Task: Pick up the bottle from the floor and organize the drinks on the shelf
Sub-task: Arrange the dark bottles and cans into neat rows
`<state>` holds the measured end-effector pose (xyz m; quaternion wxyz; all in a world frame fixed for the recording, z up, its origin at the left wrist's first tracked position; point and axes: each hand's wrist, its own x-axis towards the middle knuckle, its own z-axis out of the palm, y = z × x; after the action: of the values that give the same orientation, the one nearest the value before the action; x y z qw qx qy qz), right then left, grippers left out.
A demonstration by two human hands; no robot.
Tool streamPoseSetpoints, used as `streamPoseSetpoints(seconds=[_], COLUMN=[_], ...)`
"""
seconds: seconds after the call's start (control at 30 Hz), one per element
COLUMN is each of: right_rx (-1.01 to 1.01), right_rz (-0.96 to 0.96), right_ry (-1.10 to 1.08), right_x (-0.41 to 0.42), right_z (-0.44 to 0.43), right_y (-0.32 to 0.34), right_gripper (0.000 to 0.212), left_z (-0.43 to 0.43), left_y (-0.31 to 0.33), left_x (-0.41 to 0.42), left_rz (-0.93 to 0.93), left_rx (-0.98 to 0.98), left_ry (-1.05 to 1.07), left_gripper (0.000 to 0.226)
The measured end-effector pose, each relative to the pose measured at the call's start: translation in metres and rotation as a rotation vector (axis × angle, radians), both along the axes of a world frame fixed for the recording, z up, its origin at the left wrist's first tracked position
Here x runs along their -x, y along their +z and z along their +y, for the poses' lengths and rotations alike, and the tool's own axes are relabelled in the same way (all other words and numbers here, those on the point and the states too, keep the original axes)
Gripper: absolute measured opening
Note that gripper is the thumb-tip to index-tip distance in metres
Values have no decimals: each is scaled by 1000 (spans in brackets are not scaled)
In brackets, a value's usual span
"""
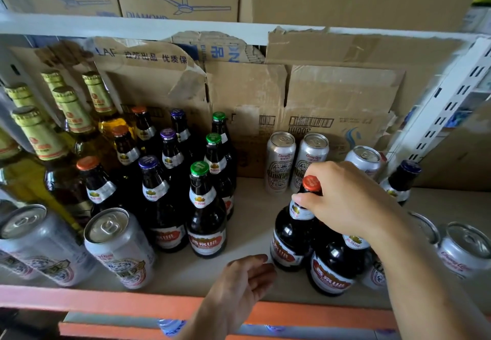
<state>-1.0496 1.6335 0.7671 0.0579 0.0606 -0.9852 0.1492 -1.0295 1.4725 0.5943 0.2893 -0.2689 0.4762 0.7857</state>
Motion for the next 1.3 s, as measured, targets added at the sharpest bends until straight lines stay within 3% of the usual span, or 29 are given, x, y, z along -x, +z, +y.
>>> streamPoseSetpoints(seconds=[0.33,0.53,0.77,0.93,1.13,1.3], right_rx=[179,296,486,379,-1,32], right_rz=[77,71,7,50,125,31], right_ry=[-34,-14,57,35,-3,-6], right_x=[3,13,36,52,65,87], right_z=[5,1,-15,-32,-47,-38], right_y=[10,11,7,12,21,28], right_gripper=[48,12,23,13,28,24], left_z=[-12,-26,-24,-15,-7,-4], left_y=[3,4,8,11,8,3], left_x=[2,0,3,12,21,27], left_rz=[-9,15,32,23,19,42], left_rx=[-120,-198,-235,-309,-361,-403], left_ry=[-48,-45,-10,84,101,120], left_gripper=[23,23,21,21,26,28])
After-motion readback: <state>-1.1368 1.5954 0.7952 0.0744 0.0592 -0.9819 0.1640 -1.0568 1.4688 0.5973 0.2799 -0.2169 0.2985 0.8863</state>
